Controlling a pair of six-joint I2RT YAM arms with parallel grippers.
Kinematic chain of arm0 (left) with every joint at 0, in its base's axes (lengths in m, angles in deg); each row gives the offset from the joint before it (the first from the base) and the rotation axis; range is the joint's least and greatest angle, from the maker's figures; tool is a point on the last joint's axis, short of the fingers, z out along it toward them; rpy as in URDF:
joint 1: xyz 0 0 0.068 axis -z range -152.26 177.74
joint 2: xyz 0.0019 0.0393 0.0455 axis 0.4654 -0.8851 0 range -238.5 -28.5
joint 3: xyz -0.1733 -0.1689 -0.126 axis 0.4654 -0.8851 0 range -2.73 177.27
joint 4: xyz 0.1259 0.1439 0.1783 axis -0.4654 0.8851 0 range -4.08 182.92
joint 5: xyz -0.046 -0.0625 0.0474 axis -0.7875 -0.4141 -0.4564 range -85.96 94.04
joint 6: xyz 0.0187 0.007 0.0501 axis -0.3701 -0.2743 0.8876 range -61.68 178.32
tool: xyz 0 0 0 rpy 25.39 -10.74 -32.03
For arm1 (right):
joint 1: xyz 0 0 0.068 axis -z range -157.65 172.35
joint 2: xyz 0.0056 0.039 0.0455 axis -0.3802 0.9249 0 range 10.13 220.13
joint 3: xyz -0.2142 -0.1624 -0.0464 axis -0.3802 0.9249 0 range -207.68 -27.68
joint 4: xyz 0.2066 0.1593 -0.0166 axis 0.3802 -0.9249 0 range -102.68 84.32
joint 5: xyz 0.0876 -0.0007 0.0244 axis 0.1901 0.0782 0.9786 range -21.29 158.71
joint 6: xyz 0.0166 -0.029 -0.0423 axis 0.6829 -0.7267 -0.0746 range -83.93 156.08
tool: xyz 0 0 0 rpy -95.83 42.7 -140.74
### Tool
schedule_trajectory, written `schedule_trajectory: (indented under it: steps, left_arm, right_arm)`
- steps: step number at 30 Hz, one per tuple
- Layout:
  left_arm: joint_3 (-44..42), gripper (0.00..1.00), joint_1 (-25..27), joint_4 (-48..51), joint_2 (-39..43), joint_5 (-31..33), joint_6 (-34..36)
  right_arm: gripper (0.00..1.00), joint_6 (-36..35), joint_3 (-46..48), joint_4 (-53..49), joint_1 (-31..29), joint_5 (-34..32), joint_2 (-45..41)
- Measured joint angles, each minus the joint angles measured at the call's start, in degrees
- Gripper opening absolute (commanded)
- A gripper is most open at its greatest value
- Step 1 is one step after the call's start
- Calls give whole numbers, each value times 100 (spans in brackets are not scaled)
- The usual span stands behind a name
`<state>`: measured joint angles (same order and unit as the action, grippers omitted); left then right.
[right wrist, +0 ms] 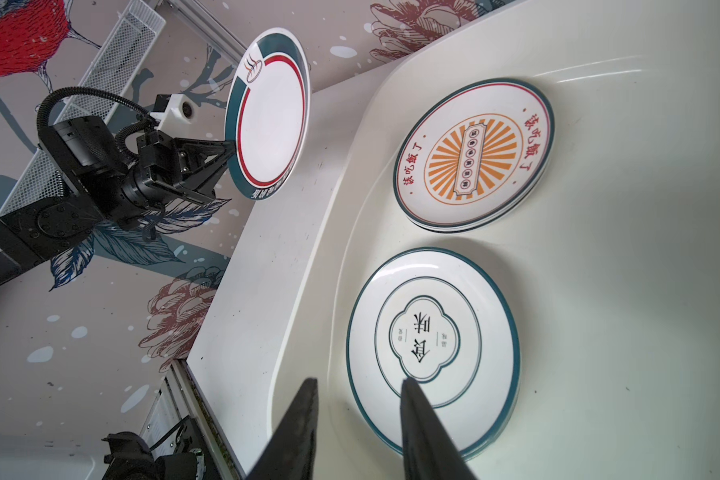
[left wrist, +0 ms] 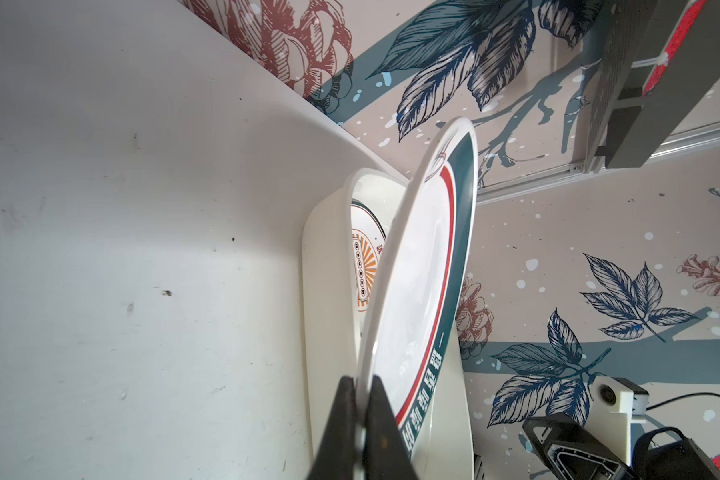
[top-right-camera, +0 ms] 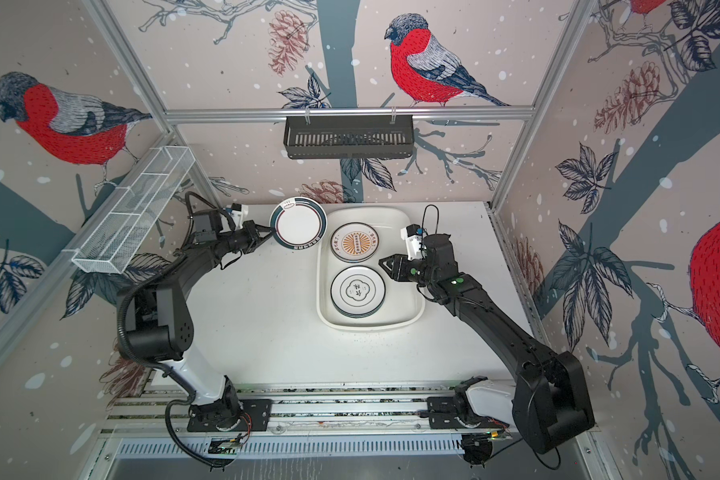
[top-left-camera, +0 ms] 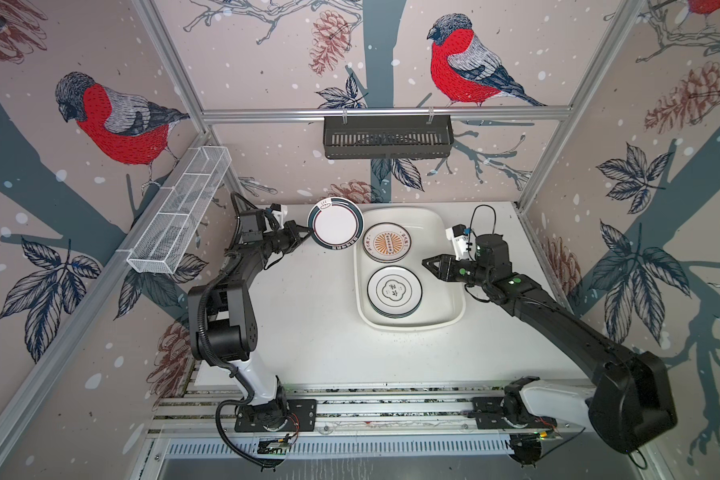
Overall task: Place the plates into the plastic bin on the countertop
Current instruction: 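Lift the upright ring plate toward the bin while the right gripper approaches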
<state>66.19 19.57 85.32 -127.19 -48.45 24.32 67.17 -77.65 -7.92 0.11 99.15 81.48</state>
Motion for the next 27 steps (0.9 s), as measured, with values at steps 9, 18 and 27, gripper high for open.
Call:
schedule_trajectory:
  steps: [9, 18, 27]
  left_arm:
    - [-197, 0, 345, -55, 444, 4, -26]
    - [-190, 0, 887, -15, 859, 48, 149]
    - [-125, 0, 1211, 15, 1104, 164, 332]
  right_arm:
    - [37, -11, -483, 256, -350, 129, 525]
    - [37, 63, -697, 603, -509, 155, 793]
    - [38, 337, -721, 999, -549, 153, 942]
